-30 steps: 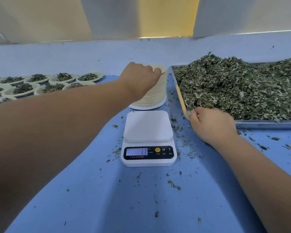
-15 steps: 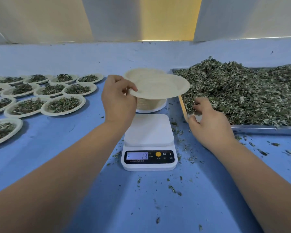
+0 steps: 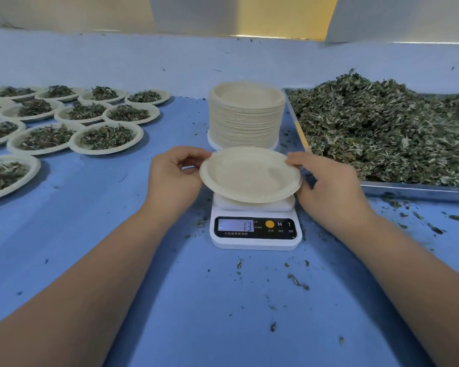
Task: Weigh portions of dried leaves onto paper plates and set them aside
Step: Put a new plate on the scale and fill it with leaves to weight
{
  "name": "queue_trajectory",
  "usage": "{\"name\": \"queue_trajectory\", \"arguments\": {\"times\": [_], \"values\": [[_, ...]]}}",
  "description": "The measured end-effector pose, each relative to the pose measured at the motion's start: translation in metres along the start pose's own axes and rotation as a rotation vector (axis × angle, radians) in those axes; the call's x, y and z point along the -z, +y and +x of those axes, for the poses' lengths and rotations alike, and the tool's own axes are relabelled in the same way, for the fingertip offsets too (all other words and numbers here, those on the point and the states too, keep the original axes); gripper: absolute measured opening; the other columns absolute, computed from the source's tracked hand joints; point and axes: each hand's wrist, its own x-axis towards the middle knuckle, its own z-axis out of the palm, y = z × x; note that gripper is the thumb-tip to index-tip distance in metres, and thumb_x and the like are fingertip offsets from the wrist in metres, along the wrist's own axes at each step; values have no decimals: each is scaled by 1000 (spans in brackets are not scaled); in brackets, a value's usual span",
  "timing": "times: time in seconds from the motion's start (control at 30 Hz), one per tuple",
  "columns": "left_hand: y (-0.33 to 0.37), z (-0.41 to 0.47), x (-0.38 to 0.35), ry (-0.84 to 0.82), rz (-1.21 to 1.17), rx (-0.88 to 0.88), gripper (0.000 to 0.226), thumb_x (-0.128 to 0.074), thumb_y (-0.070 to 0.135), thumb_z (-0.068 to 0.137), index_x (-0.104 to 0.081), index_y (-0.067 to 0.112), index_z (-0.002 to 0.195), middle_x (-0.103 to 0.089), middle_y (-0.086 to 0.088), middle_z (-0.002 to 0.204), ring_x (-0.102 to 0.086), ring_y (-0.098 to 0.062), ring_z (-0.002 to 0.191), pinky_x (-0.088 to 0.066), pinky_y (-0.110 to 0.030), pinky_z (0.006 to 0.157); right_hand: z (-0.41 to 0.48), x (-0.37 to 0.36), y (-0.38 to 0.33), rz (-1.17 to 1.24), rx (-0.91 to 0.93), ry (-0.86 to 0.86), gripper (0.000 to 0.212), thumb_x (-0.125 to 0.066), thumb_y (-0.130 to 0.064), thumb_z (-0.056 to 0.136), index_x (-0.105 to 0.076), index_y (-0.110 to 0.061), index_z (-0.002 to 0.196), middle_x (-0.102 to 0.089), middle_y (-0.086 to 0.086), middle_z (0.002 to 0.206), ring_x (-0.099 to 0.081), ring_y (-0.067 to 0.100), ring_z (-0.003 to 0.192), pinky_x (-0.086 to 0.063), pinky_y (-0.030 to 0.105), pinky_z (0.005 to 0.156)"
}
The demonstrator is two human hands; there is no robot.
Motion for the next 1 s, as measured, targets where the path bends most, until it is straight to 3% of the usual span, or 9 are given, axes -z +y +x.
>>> {"name": "queue_trajectory", "arguments": {"times": [0.07,0.2,0.33,0.4,0.53,0.67,0.8,0.9,1.0], "values": [[-4,1,1,-12,-15,44,40,-70,-12,81,-74,27,84,-76,10,82,-70,-4,81,-54,-15,74,-1,0,1,-4,-2,-15,41,-58,9,88,-72,-13,120,-74,7,111,-68,25,93,-49,22,87],[-13,3,-1,-77,112,124,43,-64,-11,82,-72,28,100,-75,14,87,-73,-9,82,-59,-29,74,0,3,2,-14,-123,-112,63,-42,19,82,-67,-17,126,-70,13,112,-67,37,94,-56,50,87],[-17,3,1,-86,234,174,58,-55,-9,80,-65,29,122,-69,20,110,-73,-7,86,-61,-41,83,1,4,1,-86,-161,-96,63,-47,17,82,-64,-16,133,-70,16,104,-59,31,80,-47,31,79],[-17,4,2,-65,215,214,57,-52,-10,79,-67,31,115,-71,20,107,-73,-6,88,-63,-44,81,0,6,2,-133,-143,-93,58,-49,13,85,-63,-13,135,-69,17,95,-50,24,74,-41,30,74],[-14,3,1,-61,161,229,51,-48,-9,78,-75,31,93,-77,16,90,-72,-2,86,-62,-36,82,2,10,7,-188,-156,-129,51,-46,6,93,-57,-13,139,-62,14,90,-55,33,80,-42,35,68],[-12,3,2,113,6,283,35,-47,-1,84,-74,20,87,-77,2,92,-74,-12,86,-59,-40,94,3,12,10,-259,-171,-150,43,-43,-3,100,-50,-12,141,-54,6,81,-48,27,67,-31,34,58],[-8,0,0,109,-64,302,32,-44,2,88,-74,13,87,-76,-6,97,-75,-18,91,-60,-38,93,2,13,8,-304,-186,-190,43,-45,-6,100,-48,-11,143,-45,-3,79,-40,22,67,-30,34,69],[0,0,-3,139,-332,377,27,-47,8,95,-74,11,97,-77,-5,103,-74,-17,103,-59,-30,90,3,13,7,-311,-194,-216,42,-44,-8,101,-48,-11,142,-39,-10,69,-42,25,66,-31,36,70],[4,-1,-2,55,-536,432,26,-46,18,102,-70,15,113,-73,0,121,-68,-11,116,-55,-26,95,3,13,7,-316,-208,-214,40,-44,-9,101,-50,-12,141,-41,-9,70,-43,25,67,-31,36,71]]}}
